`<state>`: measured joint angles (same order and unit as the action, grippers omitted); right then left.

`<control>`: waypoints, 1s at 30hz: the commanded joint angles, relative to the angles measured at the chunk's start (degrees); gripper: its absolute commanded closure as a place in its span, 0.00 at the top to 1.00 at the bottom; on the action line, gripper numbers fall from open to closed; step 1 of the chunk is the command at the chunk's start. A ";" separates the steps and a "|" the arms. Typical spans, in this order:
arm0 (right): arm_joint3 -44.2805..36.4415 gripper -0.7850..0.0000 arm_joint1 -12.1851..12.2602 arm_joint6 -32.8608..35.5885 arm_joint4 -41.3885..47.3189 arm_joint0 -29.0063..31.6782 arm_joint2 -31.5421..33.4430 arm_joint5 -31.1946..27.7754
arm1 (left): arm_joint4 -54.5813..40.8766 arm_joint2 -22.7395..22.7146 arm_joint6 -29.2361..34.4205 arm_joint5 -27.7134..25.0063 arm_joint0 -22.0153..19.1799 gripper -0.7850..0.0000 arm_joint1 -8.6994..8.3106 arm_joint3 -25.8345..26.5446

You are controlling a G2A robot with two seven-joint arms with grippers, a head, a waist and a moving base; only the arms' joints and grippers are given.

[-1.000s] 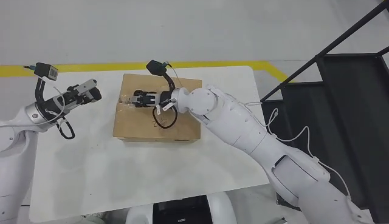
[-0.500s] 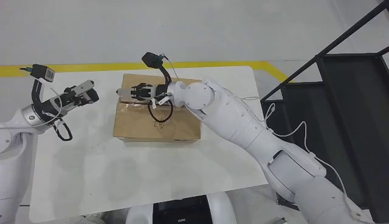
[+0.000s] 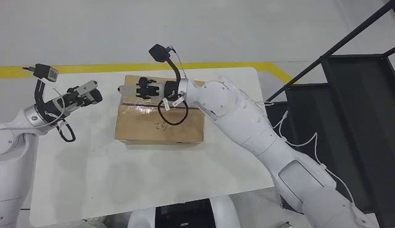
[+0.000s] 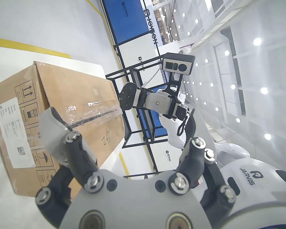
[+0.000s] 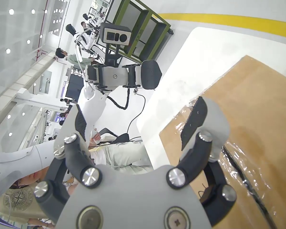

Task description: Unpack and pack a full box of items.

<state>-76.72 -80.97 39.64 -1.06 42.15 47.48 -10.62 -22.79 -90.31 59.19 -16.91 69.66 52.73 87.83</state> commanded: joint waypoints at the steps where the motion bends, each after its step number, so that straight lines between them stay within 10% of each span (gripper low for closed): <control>1: -0.64 1.00 0.48 1.38 -0.72 0.98 1.06 0.75 | -0.57 0.06 0.56 -0.42 -0.33 1.00 -0.01 0.44; 15: -8.82 1.00 5.34 10.21 -6.67 14.13 12.18 5.78 | -3.34 14.85 7.47 1.91 -9.51 1.00 1.89 0.44; 30: -5.73 1.00 5.66 10.19 -2.75 15.58 12.12 4.40 | 1.08 25.27 7.13 -1.69 -16.78 1.00 4.24 -14.81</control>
<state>-82.54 -75.27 49.91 -3.89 57.92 59.84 -6.20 -21.98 -65.15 66.33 -18.44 53.04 56.94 73.71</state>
